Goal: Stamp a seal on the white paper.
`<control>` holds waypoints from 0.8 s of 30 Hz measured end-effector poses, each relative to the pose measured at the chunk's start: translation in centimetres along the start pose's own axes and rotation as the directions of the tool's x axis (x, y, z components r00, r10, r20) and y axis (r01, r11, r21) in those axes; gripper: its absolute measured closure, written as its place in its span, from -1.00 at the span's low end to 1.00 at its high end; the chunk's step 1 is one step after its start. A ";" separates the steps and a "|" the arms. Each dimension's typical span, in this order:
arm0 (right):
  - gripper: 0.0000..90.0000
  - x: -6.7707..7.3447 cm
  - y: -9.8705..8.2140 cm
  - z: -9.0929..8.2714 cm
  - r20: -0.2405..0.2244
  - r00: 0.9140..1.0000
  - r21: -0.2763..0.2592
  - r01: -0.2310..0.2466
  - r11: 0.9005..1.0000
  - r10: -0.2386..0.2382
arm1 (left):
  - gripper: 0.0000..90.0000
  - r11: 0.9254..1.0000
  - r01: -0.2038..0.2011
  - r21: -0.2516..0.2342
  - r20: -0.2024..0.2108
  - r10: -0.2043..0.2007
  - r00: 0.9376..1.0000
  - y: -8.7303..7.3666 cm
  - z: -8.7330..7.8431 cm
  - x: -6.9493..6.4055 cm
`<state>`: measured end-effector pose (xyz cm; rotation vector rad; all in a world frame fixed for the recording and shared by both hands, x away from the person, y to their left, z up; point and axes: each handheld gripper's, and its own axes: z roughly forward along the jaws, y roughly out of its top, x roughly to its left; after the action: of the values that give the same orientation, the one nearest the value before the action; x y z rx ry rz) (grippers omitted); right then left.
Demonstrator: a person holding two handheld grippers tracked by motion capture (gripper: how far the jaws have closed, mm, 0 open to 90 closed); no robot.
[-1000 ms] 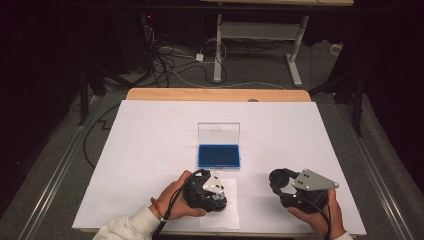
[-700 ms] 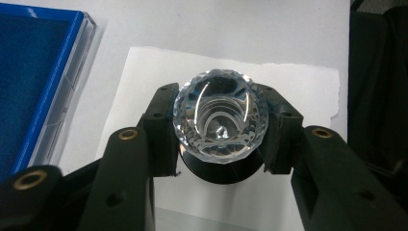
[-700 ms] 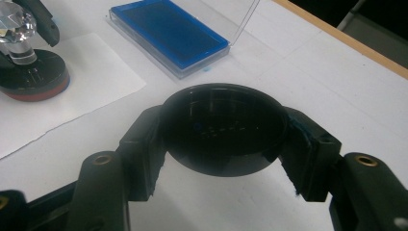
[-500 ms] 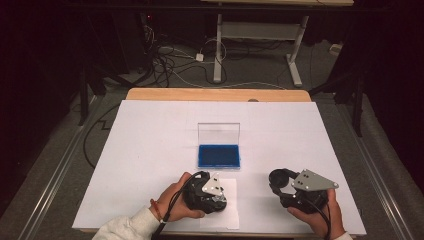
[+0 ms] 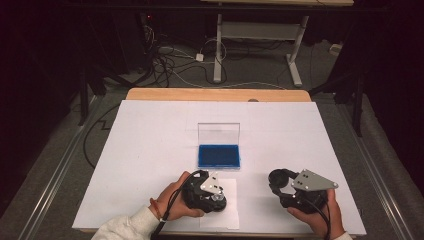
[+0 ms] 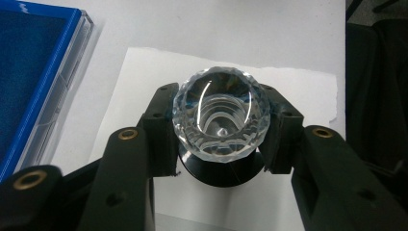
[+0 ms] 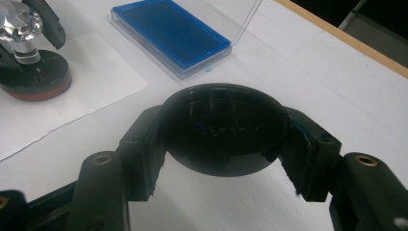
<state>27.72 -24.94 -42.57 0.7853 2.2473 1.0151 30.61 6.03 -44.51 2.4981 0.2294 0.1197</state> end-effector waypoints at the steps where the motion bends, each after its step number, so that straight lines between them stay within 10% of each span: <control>1: -0.14 0.0 0.0 0.0 0.001 1.000 0.002 0.001 1.000 -0.001 | 0.21 1.000 -0.008 0.007 -0.001 0.008 1.000 0.0 0.0 0.0; 24: -0.14 0.1 0.0 0.3 -0.006 1.000 0.012 0.005 1.000 -0.005 | 0.21 0.997 -0.048 0.054 -0.093 0.053 0.994 0.2 0.2 -1.3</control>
<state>27.83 -24.79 -42.76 0.7824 2.2613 1.0029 29.40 5.51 -44.62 2.5535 0.2110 0.2567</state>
